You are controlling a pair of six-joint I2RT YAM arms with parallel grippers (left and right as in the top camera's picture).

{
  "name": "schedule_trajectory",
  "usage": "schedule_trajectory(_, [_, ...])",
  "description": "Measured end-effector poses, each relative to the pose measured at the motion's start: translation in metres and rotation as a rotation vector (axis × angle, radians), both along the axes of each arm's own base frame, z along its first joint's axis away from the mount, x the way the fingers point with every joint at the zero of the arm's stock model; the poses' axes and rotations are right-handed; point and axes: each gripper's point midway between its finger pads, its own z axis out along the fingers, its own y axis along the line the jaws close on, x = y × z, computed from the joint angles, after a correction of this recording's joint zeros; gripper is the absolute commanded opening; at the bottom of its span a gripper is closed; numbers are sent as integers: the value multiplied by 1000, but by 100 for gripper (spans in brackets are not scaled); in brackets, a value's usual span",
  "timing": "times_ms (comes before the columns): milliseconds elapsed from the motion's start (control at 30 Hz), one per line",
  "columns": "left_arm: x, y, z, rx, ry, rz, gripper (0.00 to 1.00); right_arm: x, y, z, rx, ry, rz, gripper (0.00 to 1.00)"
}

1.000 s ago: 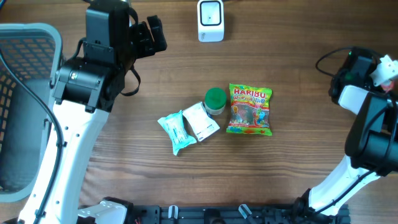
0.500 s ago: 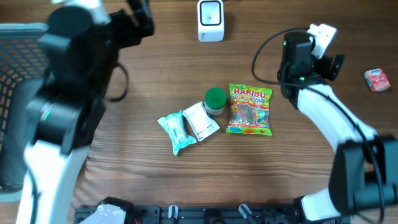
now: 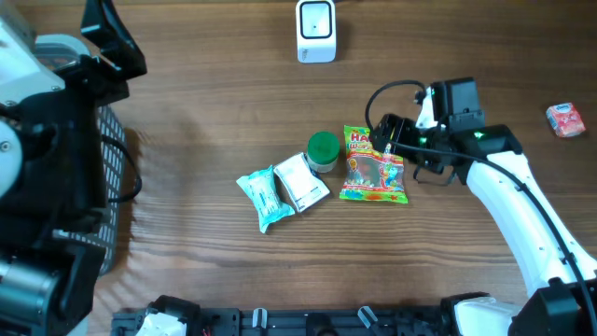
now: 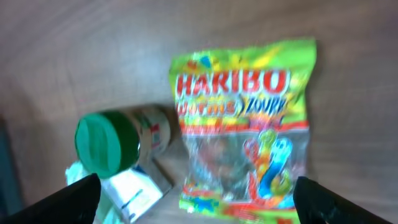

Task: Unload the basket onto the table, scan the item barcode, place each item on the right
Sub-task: 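Move the right gripper over the green-lidded jar and lower onto it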

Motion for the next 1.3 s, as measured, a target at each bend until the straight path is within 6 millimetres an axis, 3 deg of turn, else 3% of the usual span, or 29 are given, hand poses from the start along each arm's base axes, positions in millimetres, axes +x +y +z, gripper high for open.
schedule_trajectory(100, [-10,4,21,35,-45,18,100,-5,3,-1,18,23,6,100])
schedule_trajectory(200, [-36,13,58,65,-127,36,100,-7,6,0,42,37,-5,100])
schedule_trajectory(333, [-74,25,75,100,-149,54,100,-2,8,2,71,37,-47,100])
schedule_trajectory(433, [-93,30,78,103,-167,57,100,-3,8,2,85,52,-73,100])
schedule_trajectory(567, [-133,33,79,106,-209,8,100,-7,14,2,90,66,-70,100])
schedule_trajectory(667, [-176,30,75,118,-281,-80,100,-12,27,1,90,71,-36,100])
schedule_trajectory(700, [-201,34,72,115,-325,-97,100,-13,30,1,90,73,-28,100])
schedule_trajectory(867, [-250,29,58,136,-422,-190,100,-14,47,16,70,57,-10,99])
schedule_trajectory(967, [-259,27,51,143,-442,-211,100,-8,55,40,32,18,-25,100])
schedule_trajectory(1100, [-252,22,41,159,-431,-225,100,10,73,84,17,-124,4,99])
schedule_trajectory(1167, [-249,21,37,163,-427,-225,100,15,77,96,2,-180,48,100])
schedule_trajectory(1233, [-251,22,31,166,-427,-224,100,23,79,99,-36,-218,102,100])
schedule_trajectory(1300, [-256,23,29,164,-438,-223,100,29,82,90,-74,-219,160,100])
